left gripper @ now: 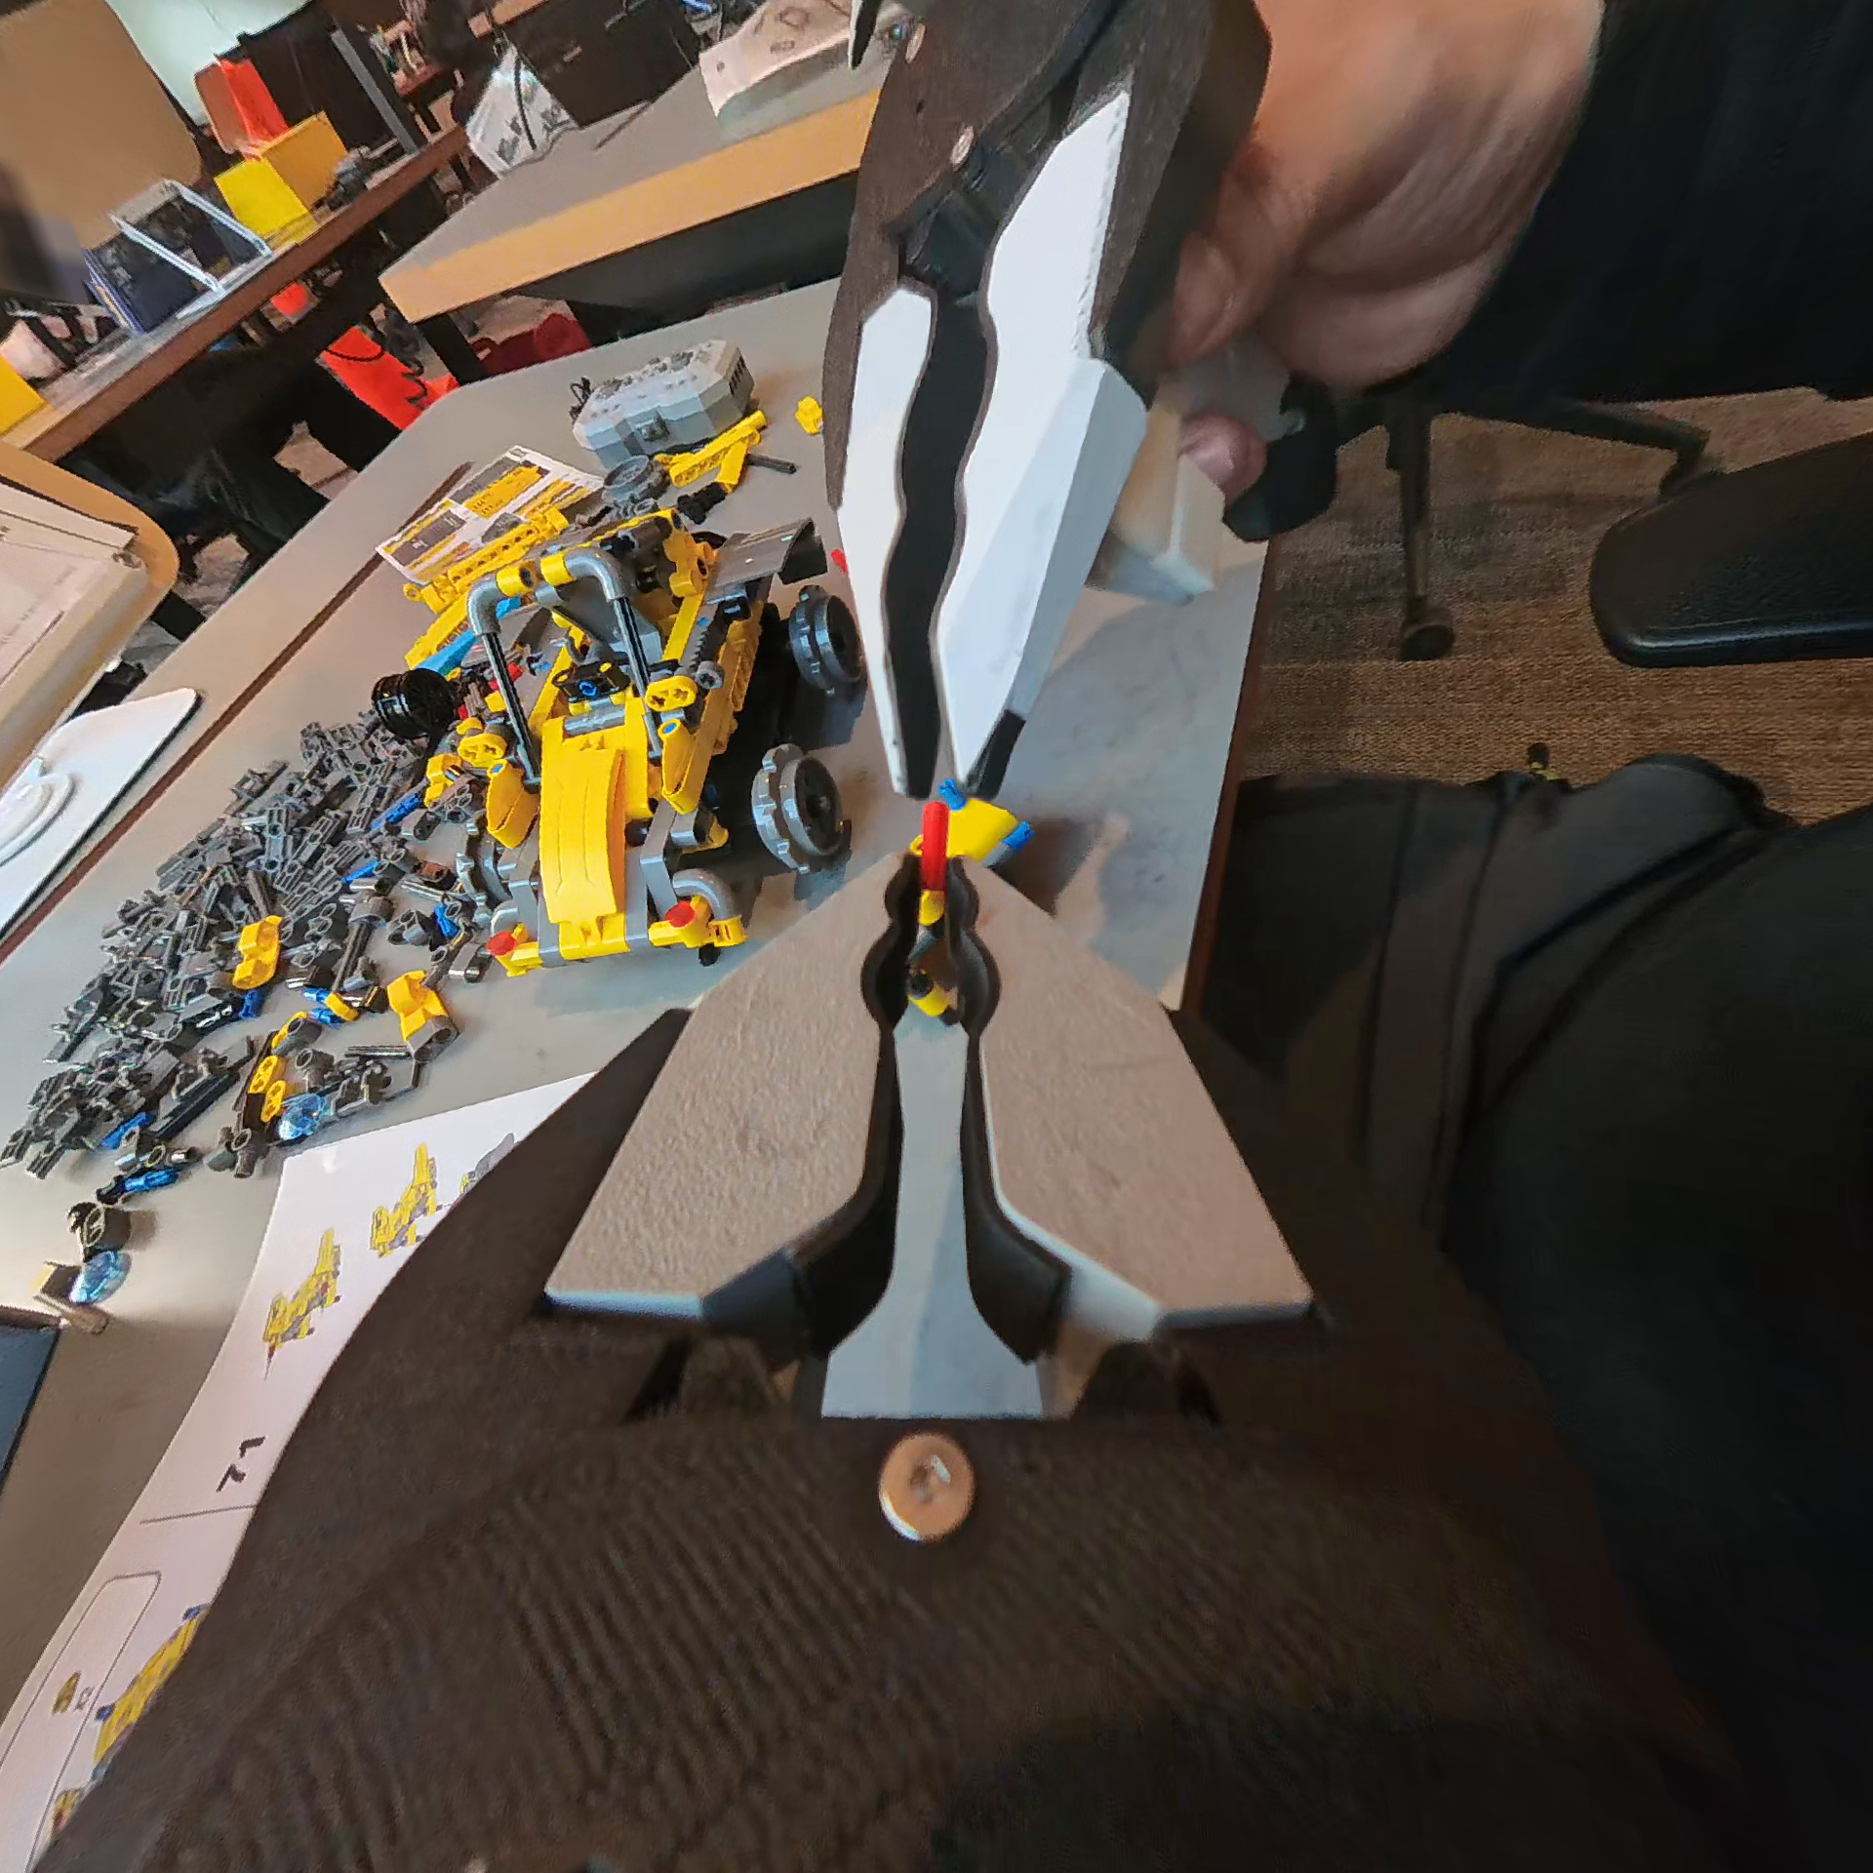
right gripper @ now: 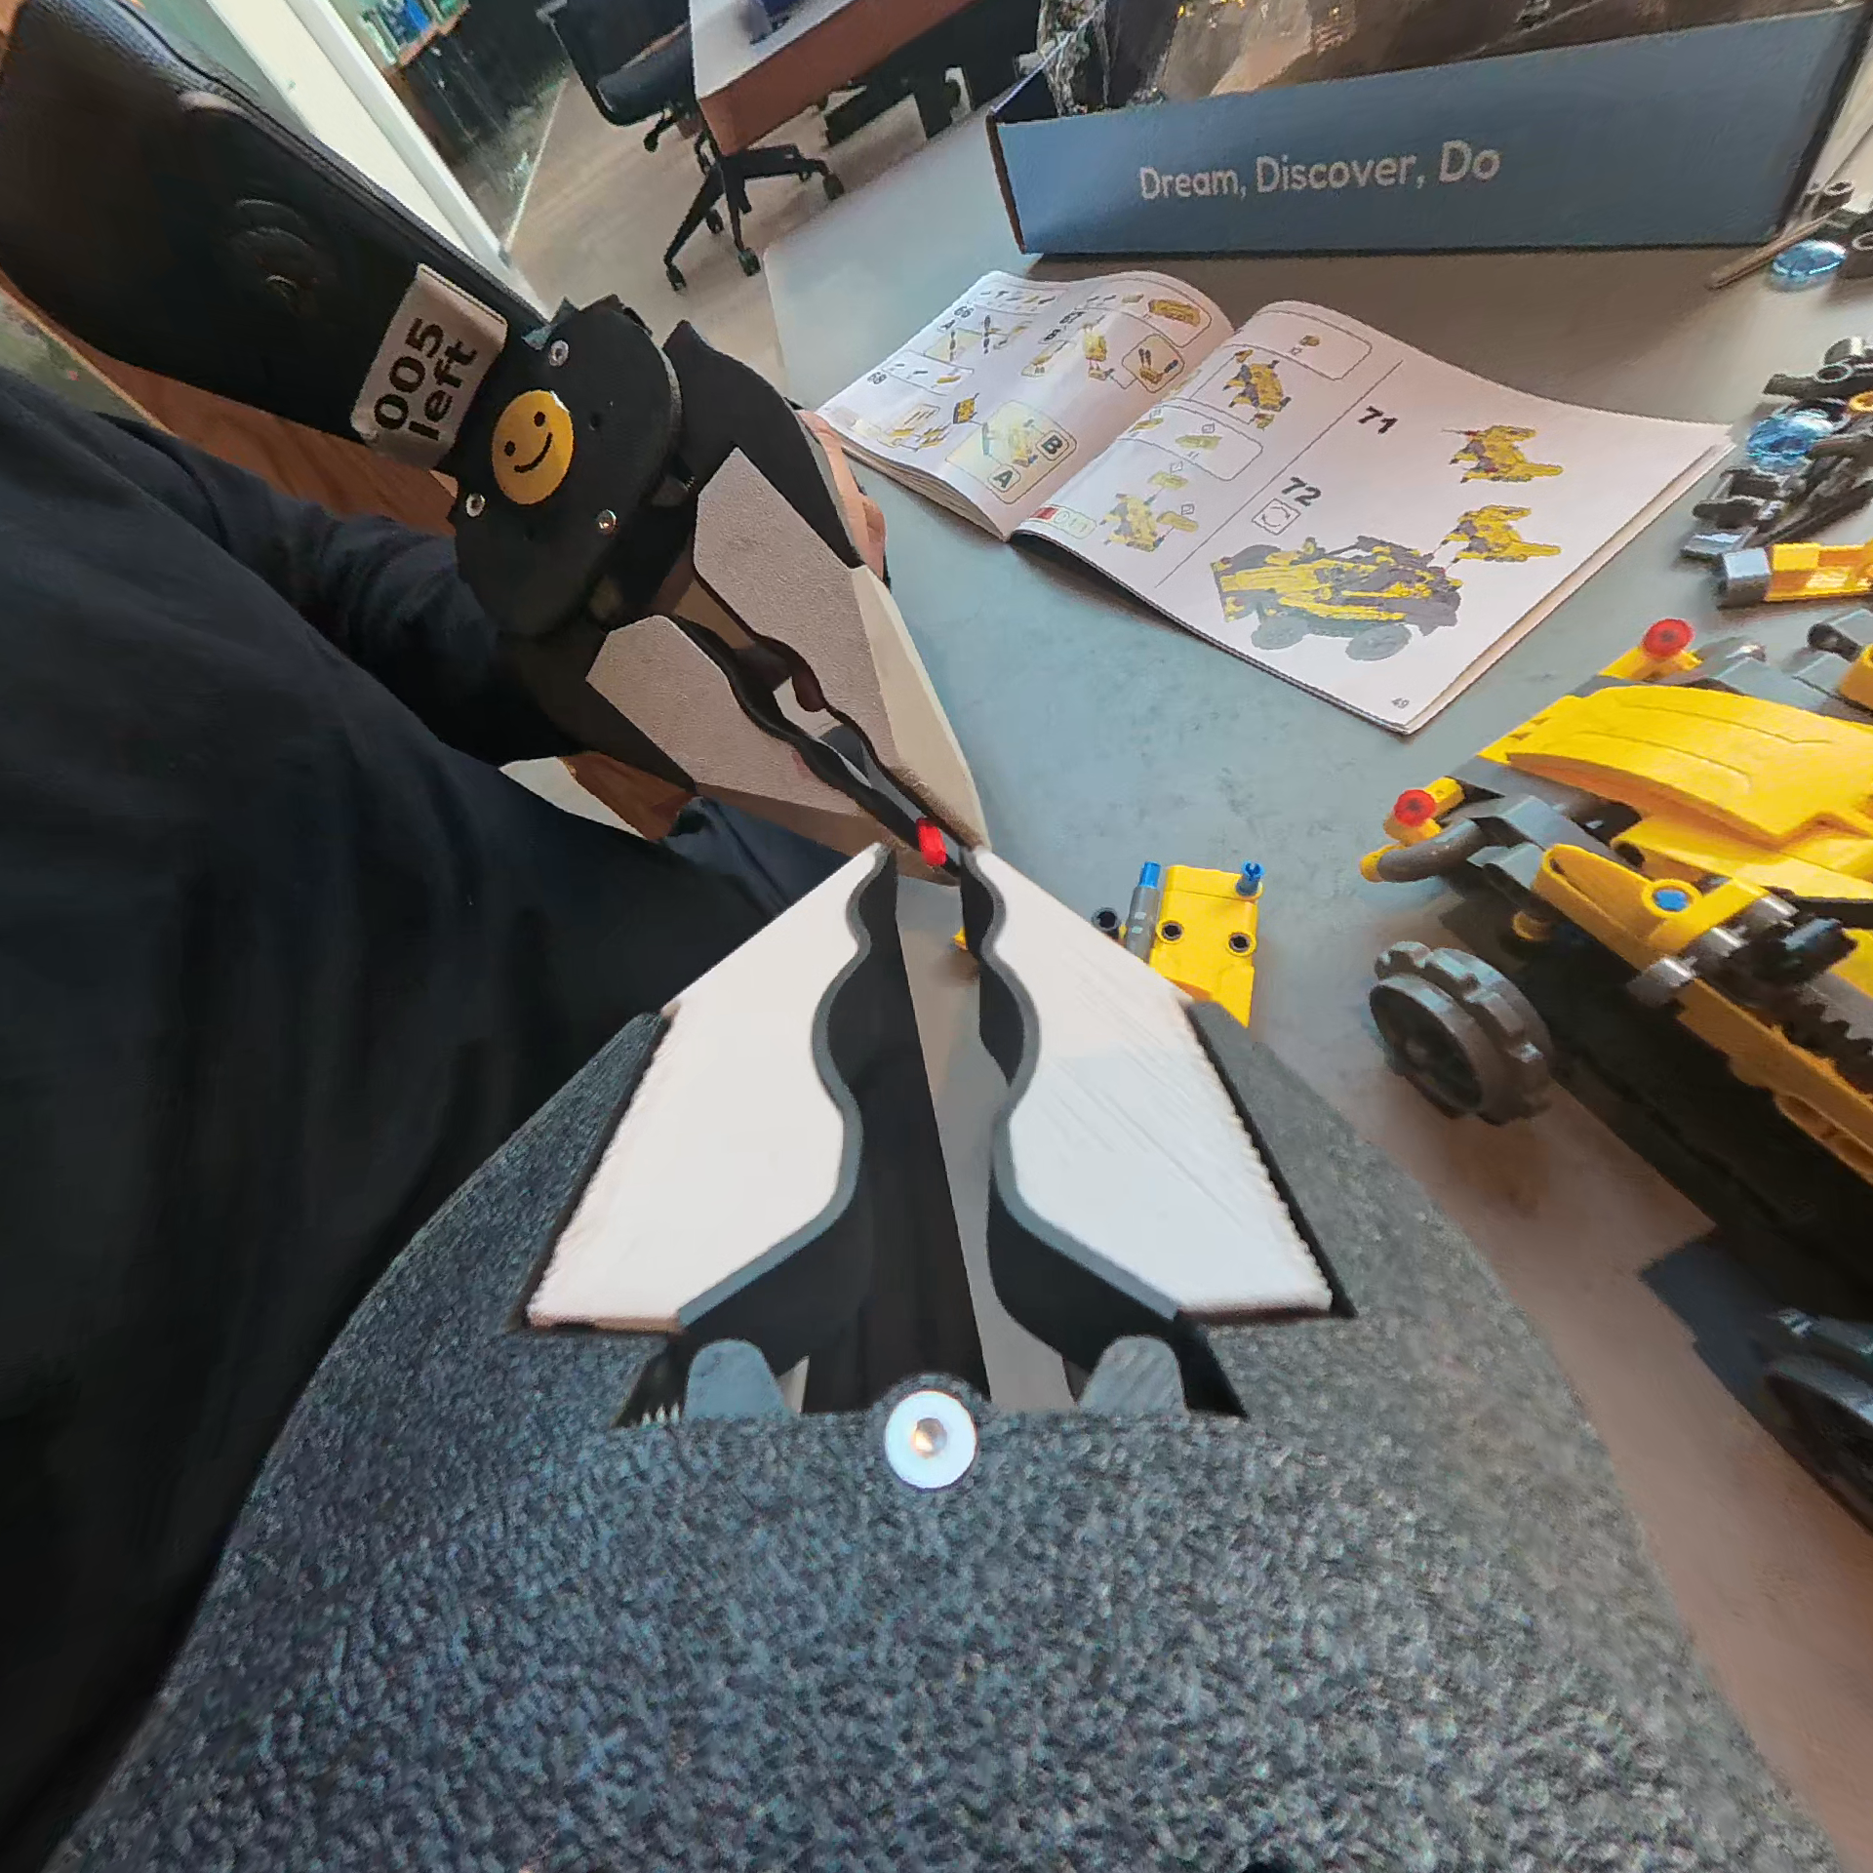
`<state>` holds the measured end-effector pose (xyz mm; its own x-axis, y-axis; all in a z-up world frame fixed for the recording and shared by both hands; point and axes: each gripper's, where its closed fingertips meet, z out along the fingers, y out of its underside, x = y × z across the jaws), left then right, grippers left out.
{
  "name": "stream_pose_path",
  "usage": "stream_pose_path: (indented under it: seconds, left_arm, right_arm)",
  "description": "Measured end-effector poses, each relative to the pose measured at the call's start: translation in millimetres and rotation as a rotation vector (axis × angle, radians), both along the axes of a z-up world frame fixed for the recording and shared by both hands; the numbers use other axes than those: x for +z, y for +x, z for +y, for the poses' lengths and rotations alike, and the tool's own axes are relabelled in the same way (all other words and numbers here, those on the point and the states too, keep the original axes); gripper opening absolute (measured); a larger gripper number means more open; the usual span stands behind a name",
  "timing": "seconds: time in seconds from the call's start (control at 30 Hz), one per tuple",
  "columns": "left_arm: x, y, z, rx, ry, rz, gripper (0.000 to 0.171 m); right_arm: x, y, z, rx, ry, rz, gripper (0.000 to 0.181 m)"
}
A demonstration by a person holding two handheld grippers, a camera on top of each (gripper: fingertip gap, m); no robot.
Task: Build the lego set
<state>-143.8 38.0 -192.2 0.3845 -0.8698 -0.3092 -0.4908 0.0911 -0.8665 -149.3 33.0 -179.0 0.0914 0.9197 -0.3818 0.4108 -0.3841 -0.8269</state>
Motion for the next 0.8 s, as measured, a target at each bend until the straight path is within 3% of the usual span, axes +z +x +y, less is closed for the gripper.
stream_pose_path:
  seconds: [0.4, 0.5, 0.6, 0.67, 0.77, 0.8]
  left_arm:
    - [-11, -4, -4, 0.008, -0.039, 0.045, 0.001]
    - [-29, -13, -3, 0.062, -0.145, 0.097, 0.001]
    - [-47, -21, -10, 0.078, -0.267, 0.122, 0.019]
    - [-57, -26, -15, 0.085, -0.349, 0.127, 0.022]
    - [-66, -29, -16, 0.098, -0.432, 0.13, 0.023]
    - [-66, -28, -17, 0.089, -0.447, 0.124, 0.016]
  right_arm:
    - [-14, -9, -5, 0.01, 0.079, -0.114, 0.004]
    - [-26, -11, -2, -0.012, 0.125, -0.202, 0.004]
    - [-36, -14, -6, 0.01, 0.188, -0.292, 0.004]
    - [-44, -15, -8, 0.028, 0.214, -0.357, 0.004]
    - [-54, -17, -10, 0.064, 0.242, -0.441, 0.004]
    - [-56, -18, -11, 0.071, 0.246, -0.466, 0.004]
